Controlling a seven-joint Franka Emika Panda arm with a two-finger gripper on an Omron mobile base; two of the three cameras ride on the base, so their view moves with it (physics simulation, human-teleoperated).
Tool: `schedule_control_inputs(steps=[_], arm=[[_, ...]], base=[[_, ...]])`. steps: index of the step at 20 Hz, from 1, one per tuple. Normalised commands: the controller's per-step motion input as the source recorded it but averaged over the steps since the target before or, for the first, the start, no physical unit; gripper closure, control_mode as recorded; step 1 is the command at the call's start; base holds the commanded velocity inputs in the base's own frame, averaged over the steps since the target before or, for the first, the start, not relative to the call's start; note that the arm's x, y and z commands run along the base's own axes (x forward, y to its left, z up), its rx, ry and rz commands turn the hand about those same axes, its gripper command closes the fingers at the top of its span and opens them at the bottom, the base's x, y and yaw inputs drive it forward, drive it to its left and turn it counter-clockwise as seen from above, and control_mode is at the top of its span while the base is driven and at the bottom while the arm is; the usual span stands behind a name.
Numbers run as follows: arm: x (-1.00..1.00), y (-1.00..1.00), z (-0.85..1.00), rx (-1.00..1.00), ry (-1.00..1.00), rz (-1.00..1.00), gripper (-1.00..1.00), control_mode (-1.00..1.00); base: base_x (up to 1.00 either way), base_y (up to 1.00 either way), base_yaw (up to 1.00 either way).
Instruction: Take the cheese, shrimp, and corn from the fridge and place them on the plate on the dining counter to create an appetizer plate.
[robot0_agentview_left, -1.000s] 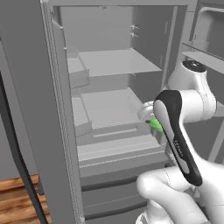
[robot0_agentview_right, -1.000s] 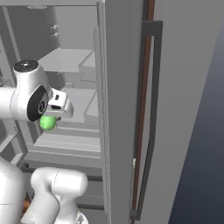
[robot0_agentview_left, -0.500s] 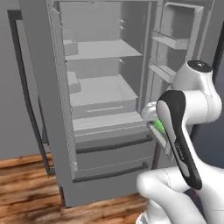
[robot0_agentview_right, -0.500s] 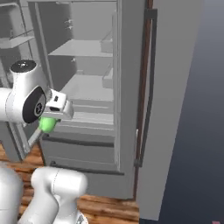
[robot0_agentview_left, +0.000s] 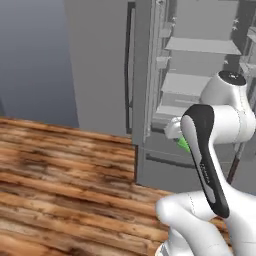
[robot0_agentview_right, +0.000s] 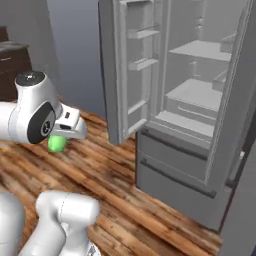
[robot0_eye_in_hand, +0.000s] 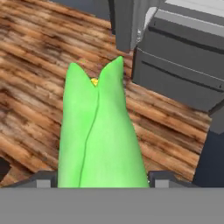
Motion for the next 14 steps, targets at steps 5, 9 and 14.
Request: schedule_control_inputs(steps=[5,9,14], arm=[[0.0,0.0,0.0,0.0,0.0,0.0,1.0,1.0],[0.0,0.0,0.0,0.0,0.0,0.0,1.0,1.0],[0.0,0.0,0.0,0.0,0.0,0.0,1.0,1.0]], base=[[-0.24,0.19,0.77],[0.66,0.0,0.63],[1.0,-0.16,0.45]])
